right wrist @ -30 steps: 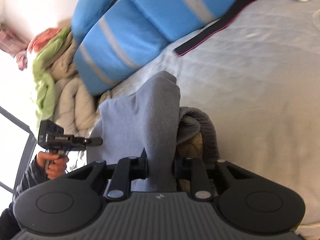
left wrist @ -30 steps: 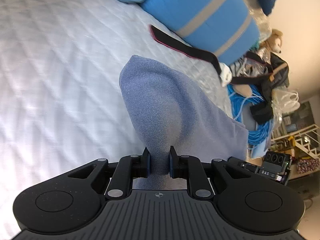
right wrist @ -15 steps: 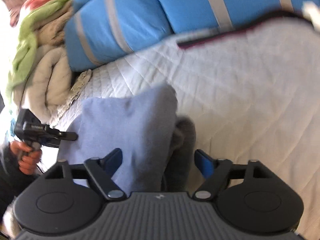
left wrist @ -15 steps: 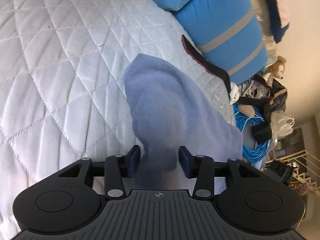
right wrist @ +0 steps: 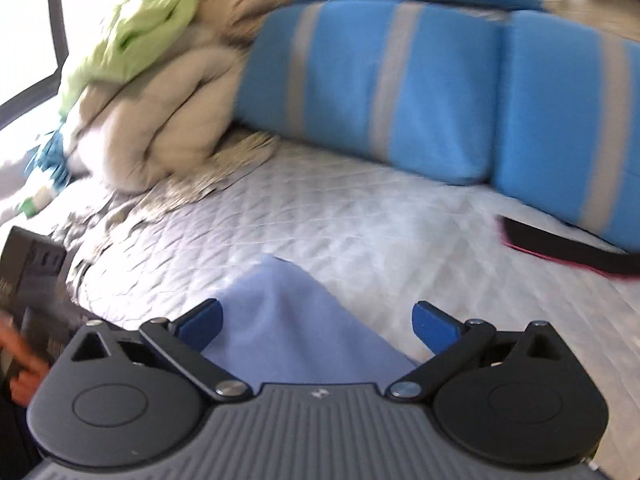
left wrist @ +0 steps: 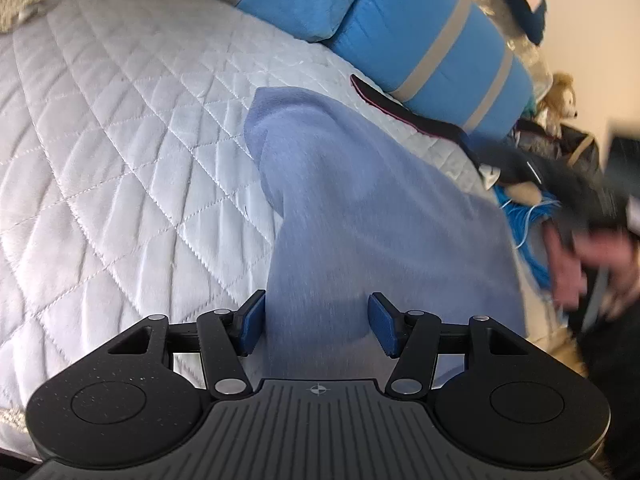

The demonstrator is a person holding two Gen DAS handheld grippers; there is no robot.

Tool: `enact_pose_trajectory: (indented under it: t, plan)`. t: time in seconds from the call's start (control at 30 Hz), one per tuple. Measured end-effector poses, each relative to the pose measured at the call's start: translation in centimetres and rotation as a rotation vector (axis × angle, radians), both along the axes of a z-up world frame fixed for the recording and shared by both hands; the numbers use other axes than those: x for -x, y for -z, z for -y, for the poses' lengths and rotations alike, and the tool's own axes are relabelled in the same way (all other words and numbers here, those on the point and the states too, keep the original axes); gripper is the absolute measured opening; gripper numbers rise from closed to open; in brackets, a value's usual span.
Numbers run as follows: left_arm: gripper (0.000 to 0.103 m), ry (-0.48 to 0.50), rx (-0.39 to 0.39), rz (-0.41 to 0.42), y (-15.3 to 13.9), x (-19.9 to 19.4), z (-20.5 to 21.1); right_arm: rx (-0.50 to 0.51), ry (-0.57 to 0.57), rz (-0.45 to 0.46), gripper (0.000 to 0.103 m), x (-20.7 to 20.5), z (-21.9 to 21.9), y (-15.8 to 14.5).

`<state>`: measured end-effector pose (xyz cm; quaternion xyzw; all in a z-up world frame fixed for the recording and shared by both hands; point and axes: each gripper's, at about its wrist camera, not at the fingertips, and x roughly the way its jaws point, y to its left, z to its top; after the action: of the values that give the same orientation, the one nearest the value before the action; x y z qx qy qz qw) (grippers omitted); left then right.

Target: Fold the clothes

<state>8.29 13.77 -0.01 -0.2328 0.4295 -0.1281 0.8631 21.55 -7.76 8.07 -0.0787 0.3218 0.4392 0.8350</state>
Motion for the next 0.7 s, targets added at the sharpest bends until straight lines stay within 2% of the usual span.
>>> enact_pose_trajectory:
  t: [0.13, 0.2, 0.27, 0.3, 0.33, 0.37, 0.4, 0.43, 0.6, 0.7]
  plan:
    - [0.052, 0.001, -0.048, 0.010, -0.3, 1.3, 0.8, 0.045, -0.045, -0.036, 0.101, -2.4, -5.5, 0.5]
    - [0.052, 0.003, -0.067, 0.019, -0.3, 1.9, 1.2, 0.055, -0.021, -0.066, 0.093, -3.2, -6.4, 1.3]
    - [0.051, 0.005, -0.089, 0.024, -0.4, 2.1, 1.6, 0.065, 0.002, -0.097, 0.078, -4.0, -7.3, 2.0]
    - [0.049, 0.005, -0.100, 0.025, -0.5, 2.2, 1.7, 0.069, 0.013, -0.112, 0.074, -4.5, -7.8, 2.4]
    - [0.043, 0.003, -0.110, 0.022, -0.5, 2.3, 1.7, 0.074, 0.025, -0.127, 0.058, -4.9, -8.2, 2.8]
    - [0.028, -0.002, -0.121, 0.017, -0.5, 2.4, 1.7, 0.079, 0.037, -0.142, 0.031, -5.3, -8.7, 3.1]
    - [0.022, -0.006, -0.131, 0.012, -0.5, 2.4, 1.8, 0.084, 0.048, -0.158, 0.006, -5.7, -9.2, 3.5]
    - [0.017, -0.010, -0.132, 0.007, -0.6, 2.5, 1.7, 0.088, 0.060, -0.173, 0.000, -6.1, -9.6, 3.9]
    - [0.014, -0.020, -0.149, 0.018, -0.9, 2.8, 2.1, 0.112, 0.118, -0.249, 0.000, -8.1, -11.9, 5.7]
    - [0.016, -0.015, -0.144, 0.021, -1.0, 3.0, 2.0, 0.073, 0.142, -0.255, 0.000, -8.2, -10.6, 5.1]
